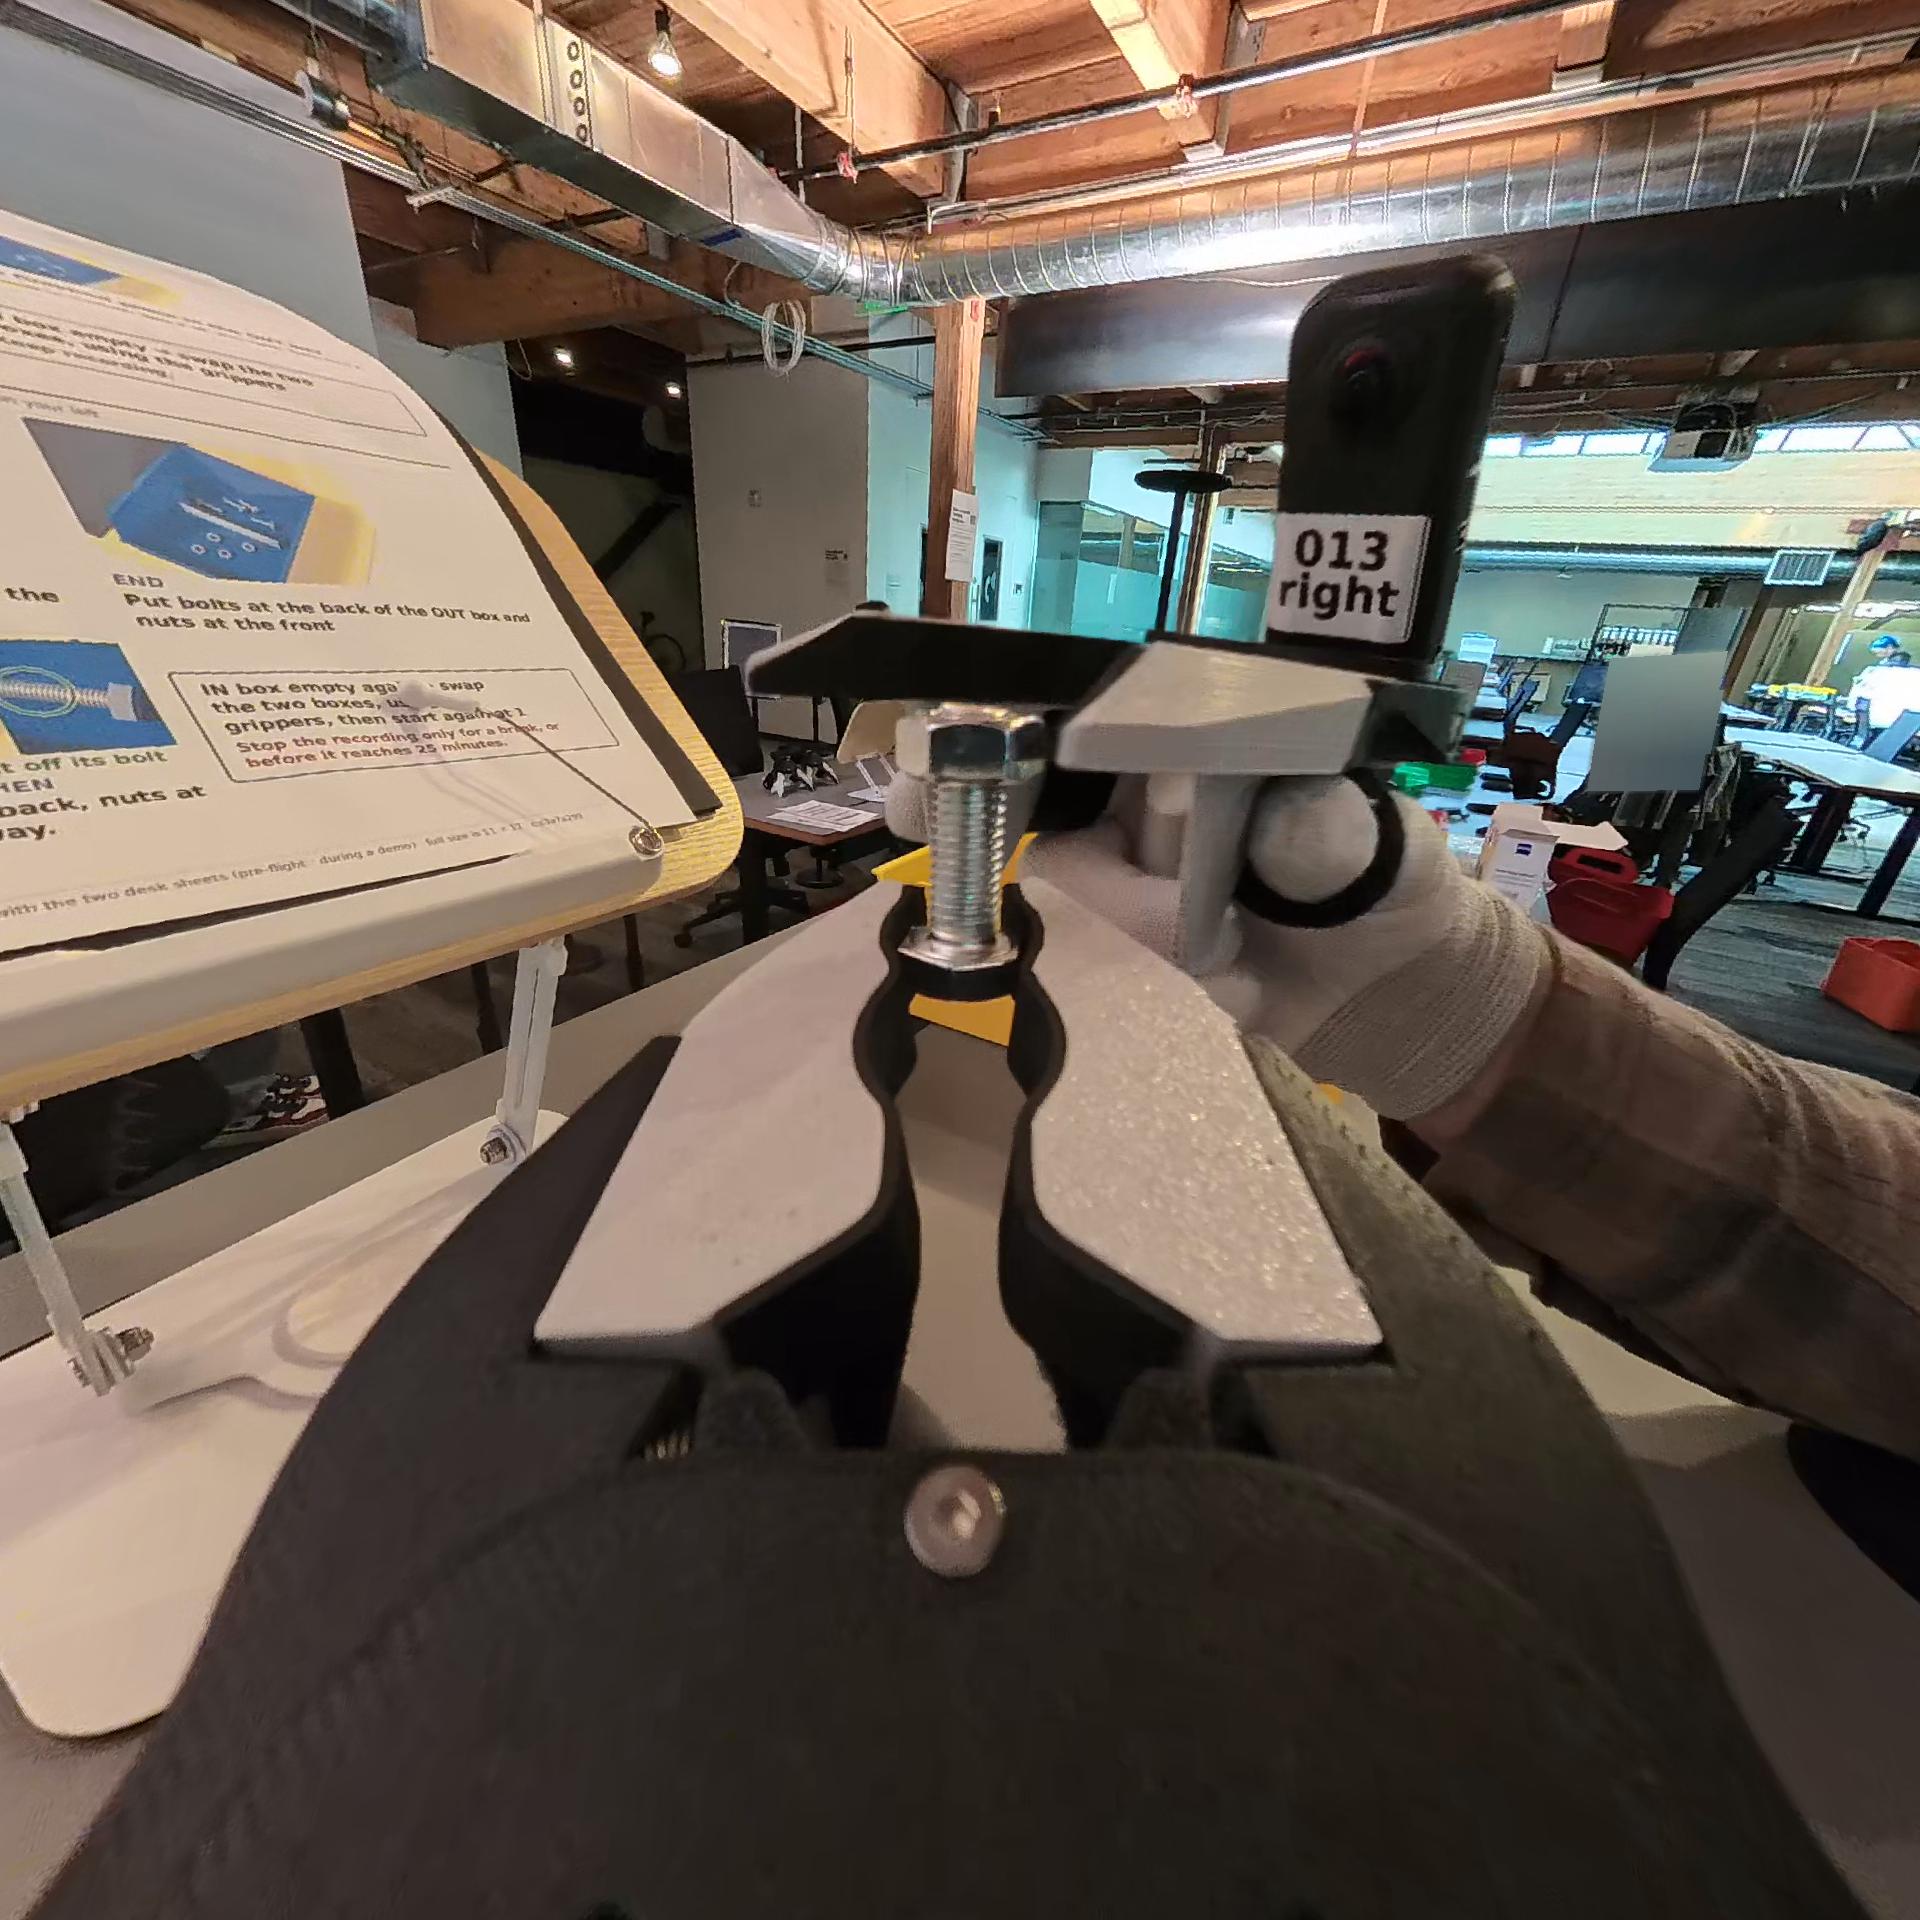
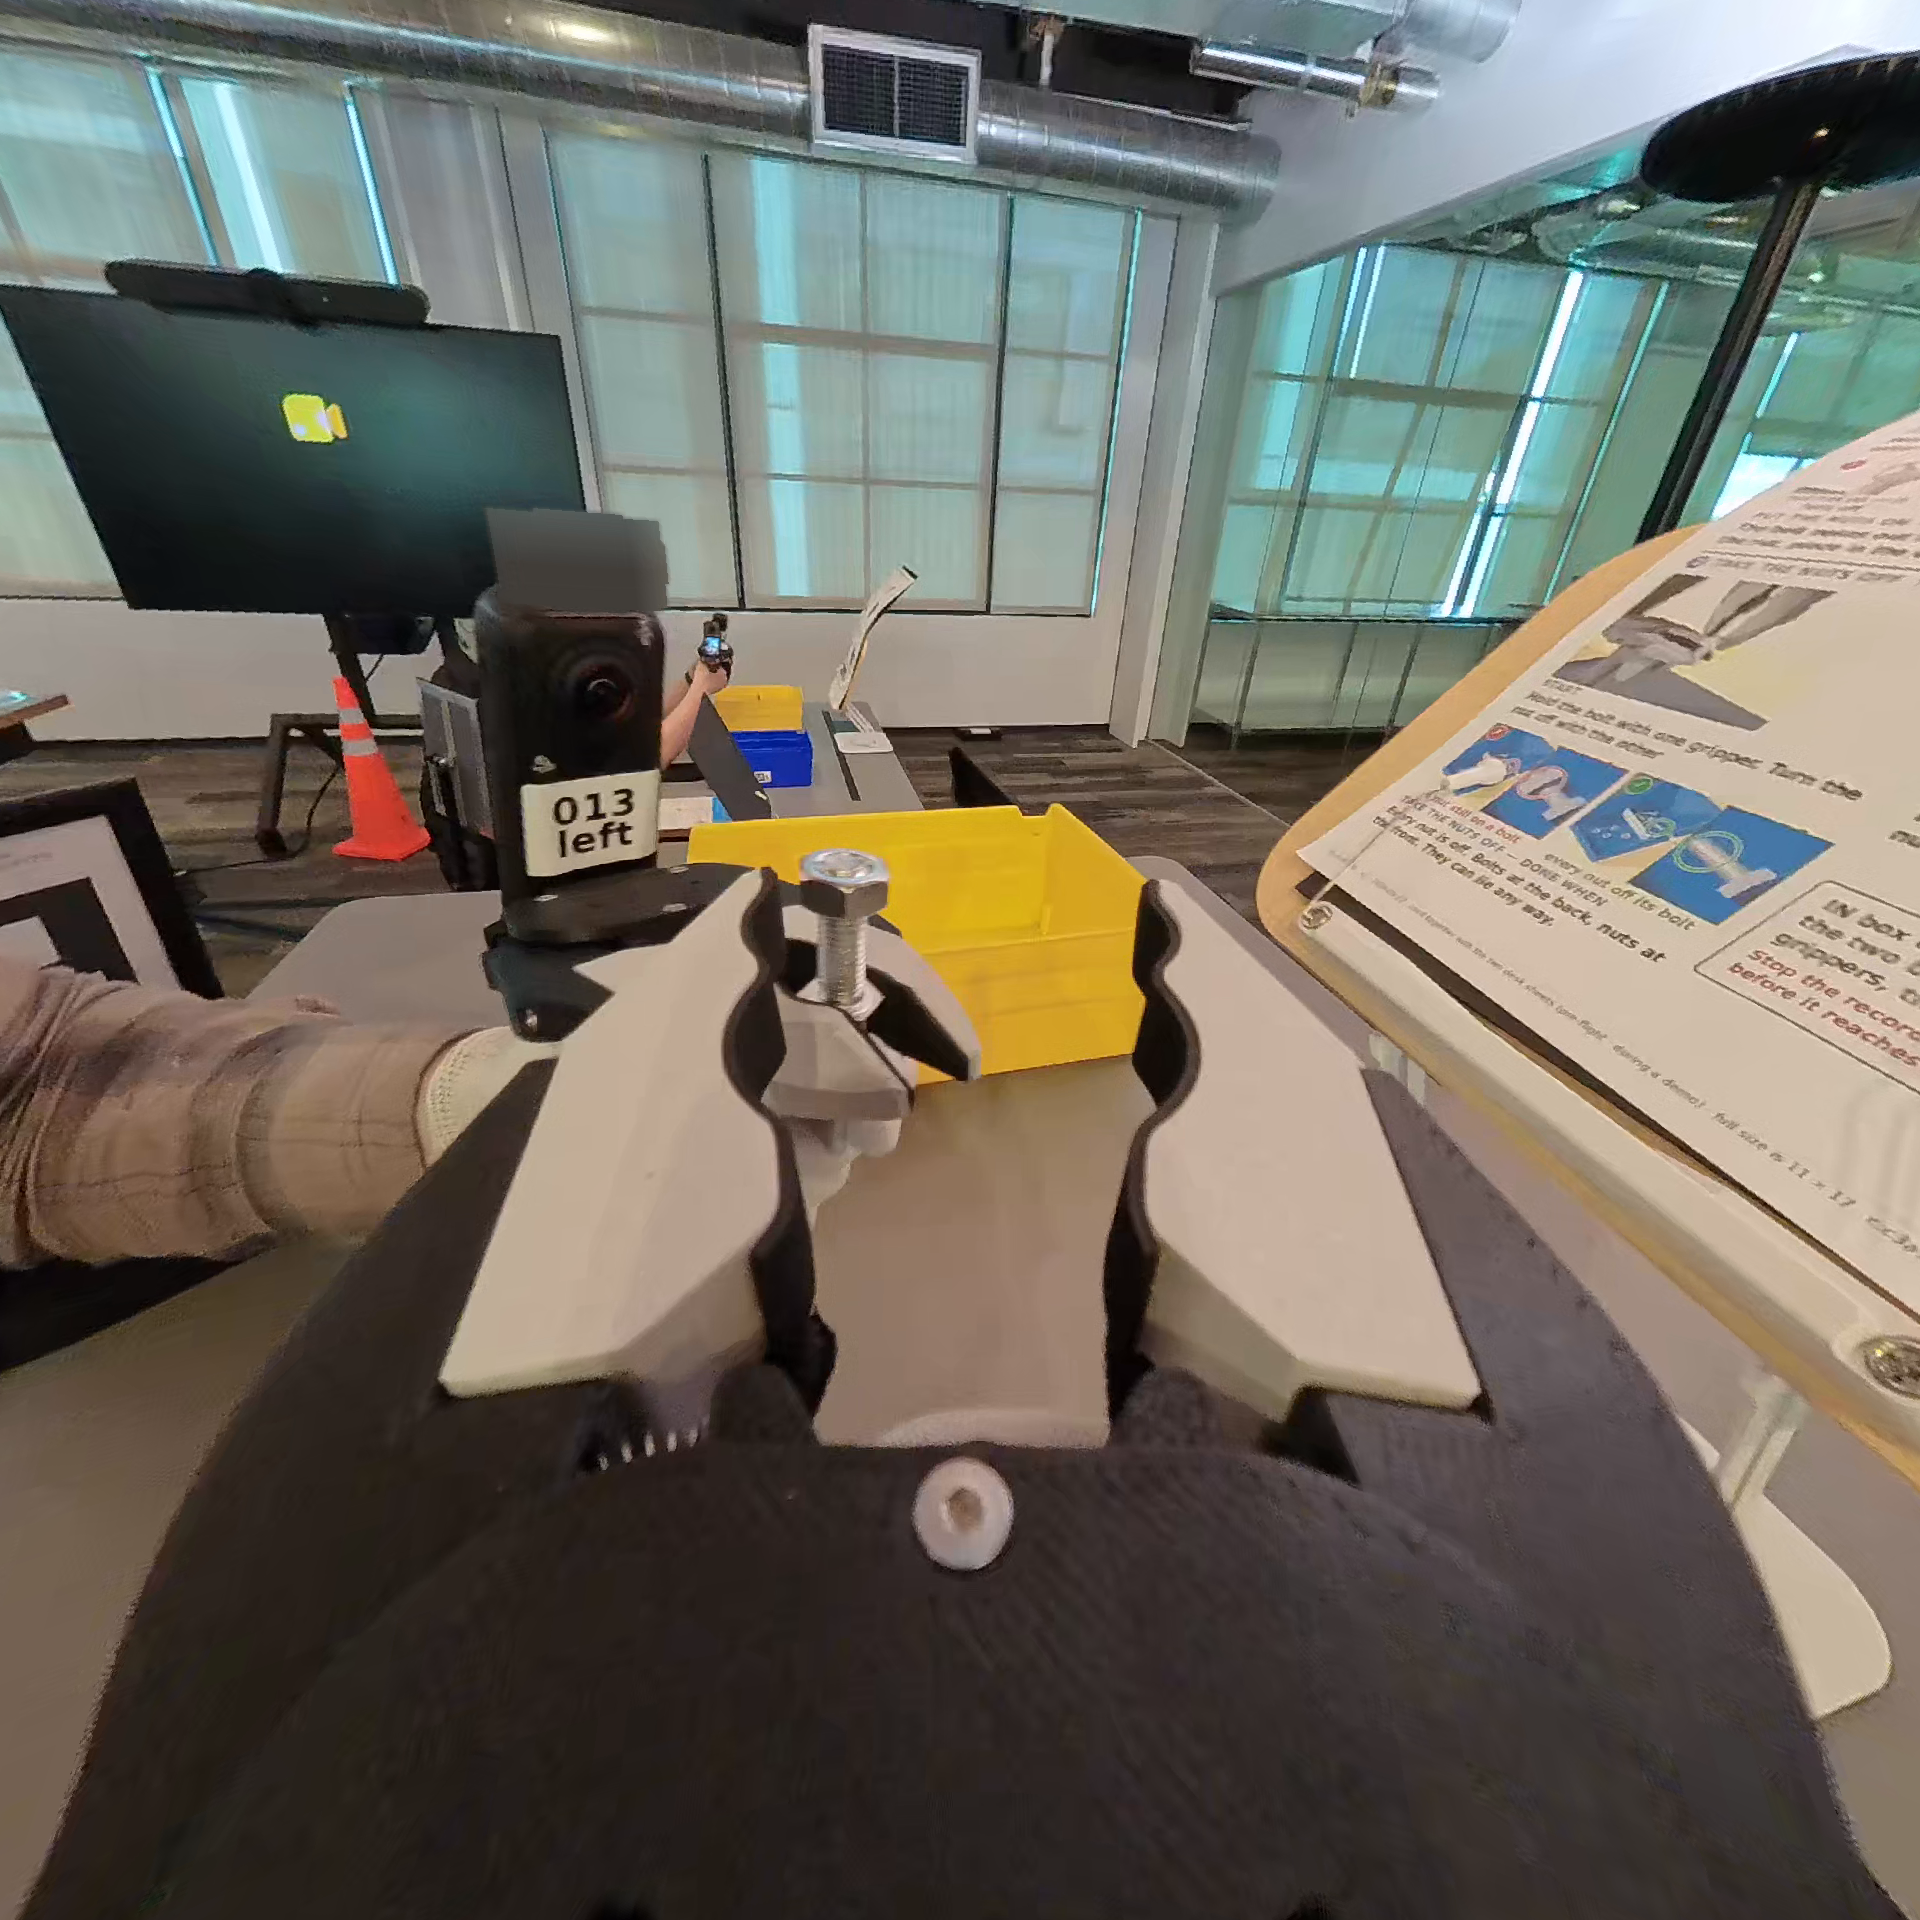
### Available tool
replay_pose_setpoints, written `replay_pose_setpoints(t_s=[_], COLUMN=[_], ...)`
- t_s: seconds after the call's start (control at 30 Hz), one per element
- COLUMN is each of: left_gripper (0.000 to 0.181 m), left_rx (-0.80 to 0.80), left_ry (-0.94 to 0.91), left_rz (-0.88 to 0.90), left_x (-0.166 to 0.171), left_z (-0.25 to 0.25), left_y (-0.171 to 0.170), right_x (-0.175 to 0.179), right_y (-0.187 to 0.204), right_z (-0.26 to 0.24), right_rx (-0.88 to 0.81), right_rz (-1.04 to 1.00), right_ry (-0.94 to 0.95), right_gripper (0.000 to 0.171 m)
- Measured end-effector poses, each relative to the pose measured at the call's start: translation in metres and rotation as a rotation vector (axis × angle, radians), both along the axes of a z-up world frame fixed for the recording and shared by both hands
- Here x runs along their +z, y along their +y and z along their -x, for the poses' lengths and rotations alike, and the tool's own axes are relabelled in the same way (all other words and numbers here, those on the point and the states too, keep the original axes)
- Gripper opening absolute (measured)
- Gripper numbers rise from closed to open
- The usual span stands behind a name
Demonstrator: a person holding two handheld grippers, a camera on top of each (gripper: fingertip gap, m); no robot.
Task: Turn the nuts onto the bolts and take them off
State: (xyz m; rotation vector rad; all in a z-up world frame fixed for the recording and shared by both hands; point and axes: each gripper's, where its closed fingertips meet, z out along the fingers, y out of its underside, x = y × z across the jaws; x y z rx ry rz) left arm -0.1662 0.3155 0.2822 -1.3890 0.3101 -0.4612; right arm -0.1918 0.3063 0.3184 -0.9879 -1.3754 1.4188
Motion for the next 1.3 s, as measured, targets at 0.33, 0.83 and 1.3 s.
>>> replay_pose_setpoints(t_s=[0.33, 0.83, 1.3], left_gripper=[0.014, 0.014, 0.014], left_rx=[0.0, 0.007, 0.01], left_ry=[-0.001, 0.001, 0.001], left_rz=[-0.002, -0.005, -0.004], left_x=[0.001, 0.002, 0.001], left_z=[0.001, 0.001, 0.002], left_y=[0.0, -0.001, 0.0], right_x=[0.009, 0.005, 0.004], right_y=[0.012, 0.015, 0.012], right_z=[-0.011, -0.006, -0.004], right_rx=[-0.008, -0.038, -0.058], right_rz=[0.029, 0.029, -0.008], right_ry=[0.045, 0.006, -0.002], right_gripper=[0.061, 0.063, 0.059])
